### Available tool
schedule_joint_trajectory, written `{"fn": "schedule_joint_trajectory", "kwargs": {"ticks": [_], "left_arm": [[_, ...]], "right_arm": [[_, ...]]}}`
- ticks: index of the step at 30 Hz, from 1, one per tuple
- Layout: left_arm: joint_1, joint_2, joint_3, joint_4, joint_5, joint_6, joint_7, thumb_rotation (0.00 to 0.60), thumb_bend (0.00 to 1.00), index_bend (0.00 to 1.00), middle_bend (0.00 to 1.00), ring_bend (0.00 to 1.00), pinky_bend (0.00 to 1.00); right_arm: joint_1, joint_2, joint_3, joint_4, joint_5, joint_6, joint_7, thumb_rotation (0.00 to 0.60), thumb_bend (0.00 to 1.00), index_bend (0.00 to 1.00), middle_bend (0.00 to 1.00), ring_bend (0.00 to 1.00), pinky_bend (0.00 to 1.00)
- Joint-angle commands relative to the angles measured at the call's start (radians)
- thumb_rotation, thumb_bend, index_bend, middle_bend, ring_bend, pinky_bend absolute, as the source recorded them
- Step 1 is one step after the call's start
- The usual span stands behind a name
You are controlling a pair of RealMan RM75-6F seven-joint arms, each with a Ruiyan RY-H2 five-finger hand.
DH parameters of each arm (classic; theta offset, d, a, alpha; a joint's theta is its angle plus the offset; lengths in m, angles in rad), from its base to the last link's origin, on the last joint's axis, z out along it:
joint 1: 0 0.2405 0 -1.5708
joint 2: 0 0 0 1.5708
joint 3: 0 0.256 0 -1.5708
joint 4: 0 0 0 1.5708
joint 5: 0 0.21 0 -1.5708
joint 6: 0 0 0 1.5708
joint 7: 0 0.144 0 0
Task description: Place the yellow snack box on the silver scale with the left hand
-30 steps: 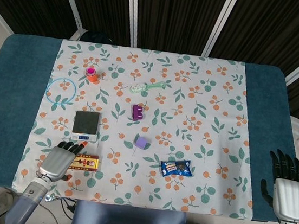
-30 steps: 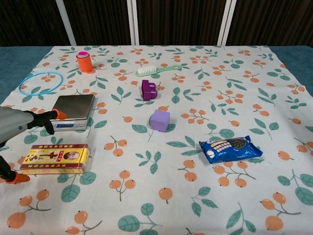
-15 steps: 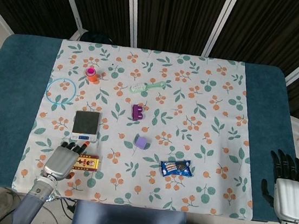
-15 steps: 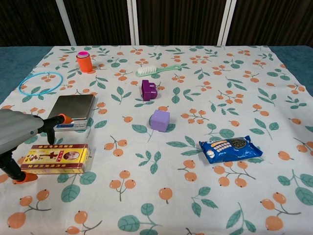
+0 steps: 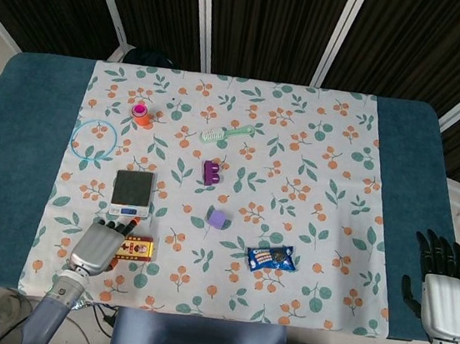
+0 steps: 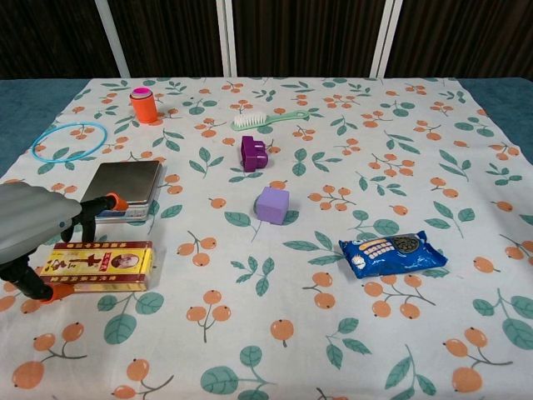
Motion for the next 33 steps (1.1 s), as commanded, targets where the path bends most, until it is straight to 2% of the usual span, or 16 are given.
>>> {"fn": "schedule_joint_trajectory", "kwargs": {"ticks": [1,8,13,16,20,24,33], "left_arm": [[-0.002,-0.006,0.006,0.013,0.004,0.006,0.016,0.600,0.39,0.11,0.52,0.39,0.45],[0.003,0.024,-0.024,-0.032,0.066,0.049,-0.053,0.600,0.39,0.11,0.53,0.40,0.45],[-0.001,0.091,-0.060,-0.089,0.142,0.075,-0.146,0.600,0.39,0.11,0.54,0.40,0.45],[-0.020,0.139,-0.087,-0.097,0.156,0.049,-0.201,0.600,0.39,0.11,0.54,0.40,0.45],[-0.061,0.207,-0.124,-0.075,0.133,-0.025,-0.256,0.600,0.39,0.11,0.54,0.40,0.44],[-0.109,0.259,-0.154,-0.027,0.072,-0.112,-0.254,0.600,0.39,0.11,0.53,0.40,0.44],[-0.207,0.268,-0.196,0.053,-0.063,-0.238,-0.204,0.600,0.39,0.11,0.52,0.39,0.44]], "right_arm": [[0.000,0.000,0.001,0.000,0.002,0.000,0.001,0.600,0.51,0.03,0.07,0.06,0.03],[0.000,0.000,0.001,0.001,0.002,0.000,0.002,0.600,0.51,0.03,0.07,0.06,0.03],[0.001,-0.002,0.000,0.002,0.001,-0.003,-0.001,0.600,0.51,0.03,0.07,0.06,0.03],[0.001,-0.002,-0.001,0.000,-0.001,-0.001,-0.003,0.600,0.51,0.03,0.07,0.06,0.03],[0.001,-0.003,-0.001,-0.001,0.000,-0.001,-0.007,0.600,0.51,0.03,0.07,0.06,0.03],[0.003,-0.007,-0.002,-0.001,0.002,-0.006,-0.014,0.600,0.51,0.03,0.07,0.06,0.03],[0.007,-0.017,-0.004,-0.001,0.005,-0.015,-0.034,0.600,0.51,0.03,0.07,0.06,0.03]]}}
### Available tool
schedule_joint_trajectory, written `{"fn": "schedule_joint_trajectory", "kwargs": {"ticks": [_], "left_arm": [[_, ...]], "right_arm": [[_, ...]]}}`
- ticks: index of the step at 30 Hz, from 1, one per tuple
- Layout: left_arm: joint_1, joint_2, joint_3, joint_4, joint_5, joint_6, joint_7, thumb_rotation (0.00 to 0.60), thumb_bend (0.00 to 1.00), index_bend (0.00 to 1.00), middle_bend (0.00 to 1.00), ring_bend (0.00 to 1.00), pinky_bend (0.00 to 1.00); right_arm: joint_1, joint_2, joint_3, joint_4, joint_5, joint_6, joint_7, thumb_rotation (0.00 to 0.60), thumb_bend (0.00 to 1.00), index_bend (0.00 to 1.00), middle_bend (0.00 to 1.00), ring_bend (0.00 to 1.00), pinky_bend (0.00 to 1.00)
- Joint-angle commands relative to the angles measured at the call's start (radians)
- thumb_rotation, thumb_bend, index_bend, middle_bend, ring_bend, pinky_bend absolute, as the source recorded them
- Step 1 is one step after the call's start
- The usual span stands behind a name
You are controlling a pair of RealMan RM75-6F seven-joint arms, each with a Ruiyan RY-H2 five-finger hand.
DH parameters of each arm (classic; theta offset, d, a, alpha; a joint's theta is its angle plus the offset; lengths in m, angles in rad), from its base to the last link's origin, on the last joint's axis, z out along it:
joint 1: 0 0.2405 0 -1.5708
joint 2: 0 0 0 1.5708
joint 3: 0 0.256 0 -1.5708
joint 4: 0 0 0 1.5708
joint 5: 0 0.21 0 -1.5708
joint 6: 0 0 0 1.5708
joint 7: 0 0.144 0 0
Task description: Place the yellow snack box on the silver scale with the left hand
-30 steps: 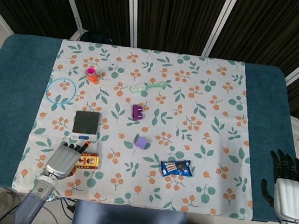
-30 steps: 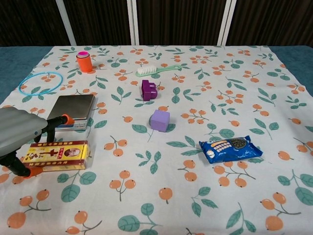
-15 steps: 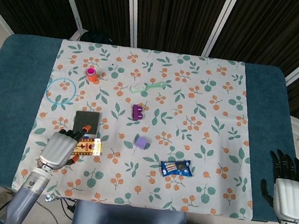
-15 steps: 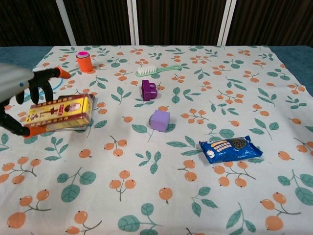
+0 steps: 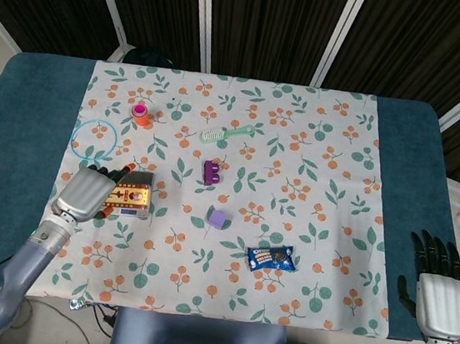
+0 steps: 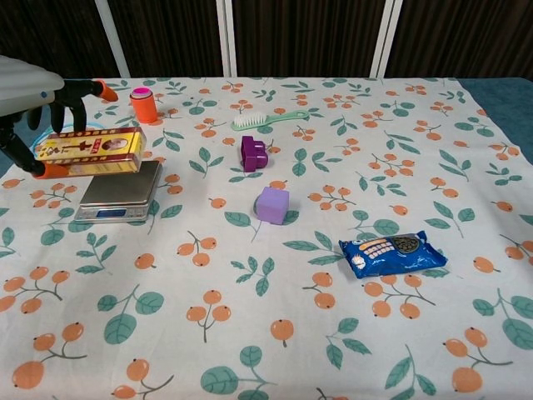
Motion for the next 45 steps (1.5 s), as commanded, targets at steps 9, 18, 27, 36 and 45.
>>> {"fn": "schedule_joint_trajectory", "kwargs": {"ticks": [9,18,27,36,45], "left_arm": [[-0.073,-0.069,-0.001,0.118,-0.134,-0.068,0.051,0.600,0.39,0.11,0.52,0.39,0.43],[-0.099,-0.137,0.012,0.211,-0.162,-0.084,0.038,0.600,0.39,0.11,0.51,0.38,0.43],[-0.122,-0.178,0.020,0.274,-0.176,-0.085,0.043,0.600,0.39,0.10,0.51,0.38,0.42],[-0.139,-0.192,0.036,0.300,-0.214,-0.084,0.074,0.600,0.23,0.05,0.37,0.30,0.36],[-0.151,-0.169,0.044,0.247,-0.280,-0.015,0.166,0.600,0.14,0.01,0.18,0.16,0.27]], "right_arm": [[0.001,-0.002,0.002,0.004,0.009,-0.004,-0.003,0.600,0.51,0.03,0.07,0.06,0.03],[0.001,-0.001,0.002,0.006,0.009,-0.004,0.000,0.600,0.51,0.03,0.07,0.06,0.03],[0.003,-0.005,0.002,0.007,0.011,-0.007,-0.004,0.600,0.51,0.03,0.07,0.06,0.03],[0.004,-0.005,0.002,0.008,0.012,-0.008,-0.004,0.600,0.51,0.03,0.07,0.06,0.03],[0.003,-0.005,0.001,0.008,0.012,-0.007,-0.003,0.600,0.51,0.03,0.07,0.06,0.03]]}}
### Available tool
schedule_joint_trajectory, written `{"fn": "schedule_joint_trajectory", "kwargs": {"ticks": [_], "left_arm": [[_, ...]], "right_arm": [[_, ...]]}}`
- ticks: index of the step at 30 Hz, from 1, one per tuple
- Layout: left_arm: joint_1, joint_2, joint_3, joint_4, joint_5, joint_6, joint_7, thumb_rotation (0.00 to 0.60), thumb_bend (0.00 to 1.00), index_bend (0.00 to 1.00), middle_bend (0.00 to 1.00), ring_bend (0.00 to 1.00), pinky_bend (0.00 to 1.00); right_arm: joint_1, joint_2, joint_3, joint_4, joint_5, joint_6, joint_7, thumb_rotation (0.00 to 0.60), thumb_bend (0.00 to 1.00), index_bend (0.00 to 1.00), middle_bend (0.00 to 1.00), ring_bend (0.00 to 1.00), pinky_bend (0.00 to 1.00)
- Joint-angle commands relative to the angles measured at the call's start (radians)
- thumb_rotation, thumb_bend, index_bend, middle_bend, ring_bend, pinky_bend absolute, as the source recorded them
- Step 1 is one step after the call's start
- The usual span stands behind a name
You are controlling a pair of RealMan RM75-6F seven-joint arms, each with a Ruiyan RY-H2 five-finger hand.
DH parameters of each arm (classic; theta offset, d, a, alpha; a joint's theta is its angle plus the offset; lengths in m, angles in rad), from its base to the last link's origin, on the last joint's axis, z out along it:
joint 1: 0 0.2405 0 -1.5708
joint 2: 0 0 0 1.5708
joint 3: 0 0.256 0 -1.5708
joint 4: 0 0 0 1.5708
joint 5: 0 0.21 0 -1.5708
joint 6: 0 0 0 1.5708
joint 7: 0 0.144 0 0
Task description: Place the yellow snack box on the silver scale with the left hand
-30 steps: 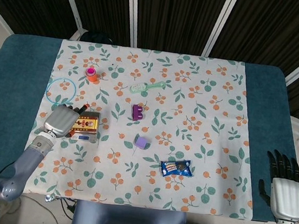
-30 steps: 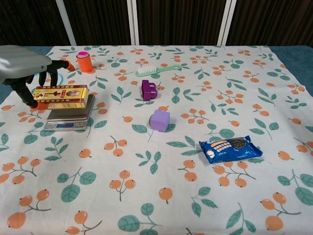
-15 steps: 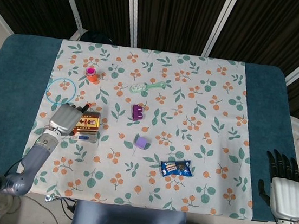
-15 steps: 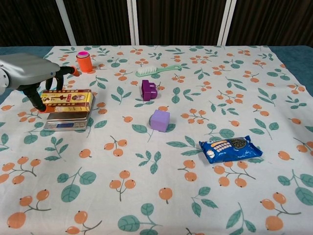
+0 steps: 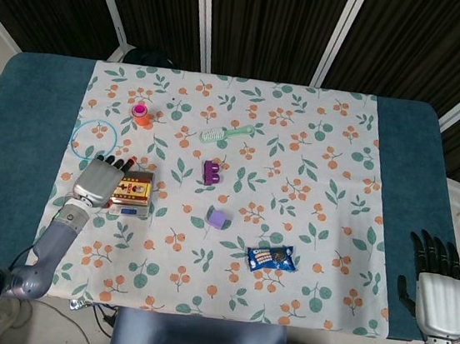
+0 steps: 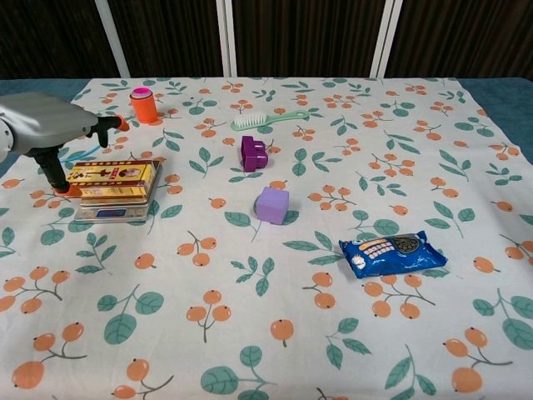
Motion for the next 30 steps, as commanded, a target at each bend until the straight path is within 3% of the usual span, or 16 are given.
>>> {"fn": "schedule_joint_trajectory", "kwargs": {"ticks": [1,5,9,12,16,21,30], "left_arm": [[-0.004,0.012,0.002,-0.031,-0.027,0.041,0.039,0.600,0.14,0.01,0.18,0.16,0.27],[-0.002,0.033,-0.003,-0.082,-0.031,0.086,0.055,0.600,0.14,0.01,0.17,0.16,0.27],[0.030,0.077,-0.016,-0.196,0.042,0.190,0.018,0.600,0.14,0.01,0.17,0.15,0.27],[0.082,0.123,-0.004,-0.296,0.161,0.294,-0.041,0.600,0.14,0.01,0.15,0.11,0.22],[0.170,0.208,0.063,-0.372,0.373,0.364,-0.230,0.600,0.14,0.01,0.12,0.10,0.20],[0.295,0.272,0.164,-0.301,0.571,0.487,-0.396,0.600,0.14,0.01,0.11,0.08,0.19],[0.429,0.291,0.254,-0.142,0.699,0.584,-0.691,0.600,0.13,0.00,0.08,0.05,0.14]], "right_arm": [[0.000,0.000,0.000,0.001,0.000,-0.001,0.001,0.600,0.51,0.03,0.07,0.06,0.03],[0.001,-0.001,-0.002,0.001,-0.002,-0.001,0.000,0.600,0.51,0.03,0.07,0.06,0.03],[0.001,-0.002,-0.003,0.001,-0.003,-0.003,-0.002,0.600,0.51,0.03,0.07,0.06,0.03],[0.002,-0.002,-0.004,0.001,-0.004,-0.004,-0.004,0.600,0.51,0.03,0.07,0.06,0.03],[0.000,0.000,-0.005,-0.002,-0.009,0.001,-0.003,0.600,0.51,0.03,0.07,0.06,0.03],[-0.004,0.004,-0.005,-0.002,-0.014,0.010,0.002,0.600,0.51,0.03,0.07,0.06,0.03],[-0.004,0.006,-0.006,0.000,-0.025,0.016,0.003,0.600,0.51,0.03,0.07,0.06,0.03]]}}
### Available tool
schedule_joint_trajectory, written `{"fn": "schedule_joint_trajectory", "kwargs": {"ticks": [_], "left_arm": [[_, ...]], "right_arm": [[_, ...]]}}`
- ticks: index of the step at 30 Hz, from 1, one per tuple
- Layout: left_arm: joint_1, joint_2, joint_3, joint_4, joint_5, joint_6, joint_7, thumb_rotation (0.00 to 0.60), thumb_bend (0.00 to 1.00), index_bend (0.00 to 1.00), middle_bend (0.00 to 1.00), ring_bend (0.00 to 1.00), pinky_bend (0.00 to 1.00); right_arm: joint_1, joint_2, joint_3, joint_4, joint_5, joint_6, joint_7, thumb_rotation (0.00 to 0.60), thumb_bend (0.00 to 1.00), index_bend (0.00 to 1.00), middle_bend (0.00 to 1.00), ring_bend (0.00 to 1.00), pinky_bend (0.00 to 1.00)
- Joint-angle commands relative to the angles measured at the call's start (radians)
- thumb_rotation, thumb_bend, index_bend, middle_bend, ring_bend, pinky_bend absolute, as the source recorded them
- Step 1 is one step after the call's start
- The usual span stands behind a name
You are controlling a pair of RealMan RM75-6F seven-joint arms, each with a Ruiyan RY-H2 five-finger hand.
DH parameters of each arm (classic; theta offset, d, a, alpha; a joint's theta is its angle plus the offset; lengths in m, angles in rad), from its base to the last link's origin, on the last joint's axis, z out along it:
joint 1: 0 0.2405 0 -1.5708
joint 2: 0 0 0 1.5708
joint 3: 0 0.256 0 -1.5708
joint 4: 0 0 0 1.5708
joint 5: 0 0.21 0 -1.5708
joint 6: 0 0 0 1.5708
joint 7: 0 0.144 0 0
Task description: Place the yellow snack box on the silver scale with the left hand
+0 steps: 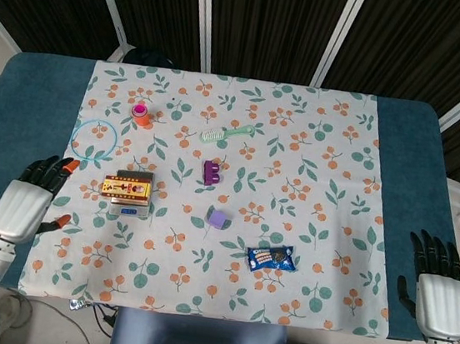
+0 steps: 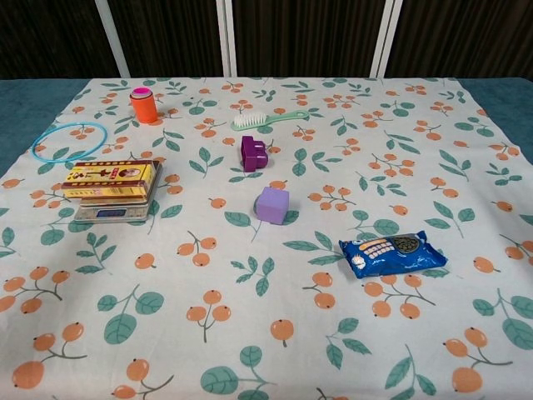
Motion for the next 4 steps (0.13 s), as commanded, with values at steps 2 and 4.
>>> {"fn": "schedule_joint_trajectory", "kwargs": {"ticks": [2,4], "left_arm": [[0.078,0.018,0.057,0.116,0.077,0.045,-0.140,0.600,0.13,0.00,0.08,0.05,0.14],[0.089,0.011,0.055,0.134,0.076,0.044,-0.147,0.600,0.13,0.00,0.07,0.05,0.14]], "right_arm": [[0.002,-0.001,-0.001,0.004,-0.006,-0.001,0.002,0.600,0.51,0.03,0.07,0.06,0.03],[0.002,-0.002,-0.002,0.006,-0.008,0.000,0.003,0.600,0.51,0.03,0.07,0.06,0.03]]}}
